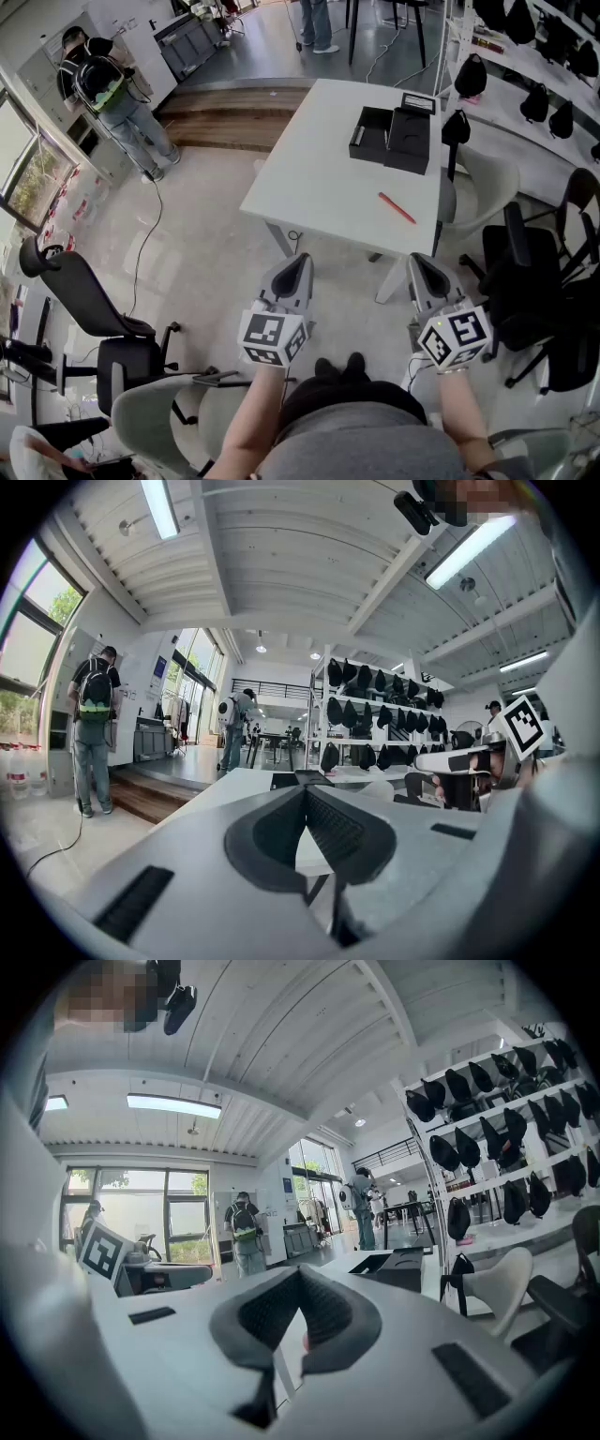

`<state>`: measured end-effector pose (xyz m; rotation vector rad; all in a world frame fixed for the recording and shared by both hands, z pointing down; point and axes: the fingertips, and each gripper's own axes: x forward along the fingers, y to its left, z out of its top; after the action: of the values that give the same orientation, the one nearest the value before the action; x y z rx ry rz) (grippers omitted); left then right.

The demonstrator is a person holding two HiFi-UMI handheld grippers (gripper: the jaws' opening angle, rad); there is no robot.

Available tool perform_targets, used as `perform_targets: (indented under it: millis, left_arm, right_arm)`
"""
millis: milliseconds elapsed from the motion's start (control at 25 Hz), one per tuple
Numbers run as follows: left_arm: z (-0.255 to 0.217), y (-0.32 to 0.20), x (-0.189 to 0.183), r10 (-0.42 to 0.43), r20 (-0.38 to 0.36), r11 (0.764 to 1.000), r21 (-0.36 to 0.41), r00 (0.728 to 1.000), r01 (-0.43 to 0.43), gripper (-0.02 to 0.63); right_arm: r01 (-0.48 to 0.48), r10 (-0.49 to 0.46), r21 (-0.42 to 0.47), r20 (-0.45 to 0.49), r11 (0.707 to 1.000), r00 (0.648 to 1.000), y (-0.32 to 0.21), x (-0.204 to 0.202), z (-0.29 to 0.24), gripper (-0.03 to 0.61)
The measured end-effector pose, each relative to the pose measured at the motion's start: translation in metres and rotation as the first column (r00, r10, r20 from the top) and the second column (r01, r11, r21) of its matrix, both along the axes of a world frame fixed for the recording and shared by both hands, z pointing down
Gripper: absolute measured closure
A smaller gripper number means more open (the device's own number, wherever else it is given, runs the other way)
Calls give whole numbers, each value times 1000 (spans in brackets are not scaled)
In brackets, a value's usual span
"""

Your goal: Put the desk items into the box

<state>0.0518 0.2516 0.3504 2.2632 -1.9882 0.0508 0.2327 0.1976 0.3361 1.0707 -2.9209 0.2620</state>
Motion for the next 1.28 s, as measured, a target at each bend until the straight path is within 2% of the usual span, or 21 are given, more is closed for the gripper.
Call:
perform_targets:
  millis: [320,560,800,1280]
  left_arm:
    - [3,-5,5,-3,1,1000,-4,1000,3,607]
    - [4,-9,2,-29,7,1000,0,1000,29,607]
    - [2,-13,-1,-64,-13,998,6,998,64,607]
    - [4,-27,-24,-75,6,997,-2,997,75,607]
  right_arm:
    - [-9,9,0,-25,1000,1000,-6,5,5,575]
    - [-5,5,-15,3,1000,1000,-16,8,6,575]
    - [11,-11,9,7,1000,1000,-19,1,-1,575]
    - [10,-10,7,18,1000,1000,-39,-21,-2,574]
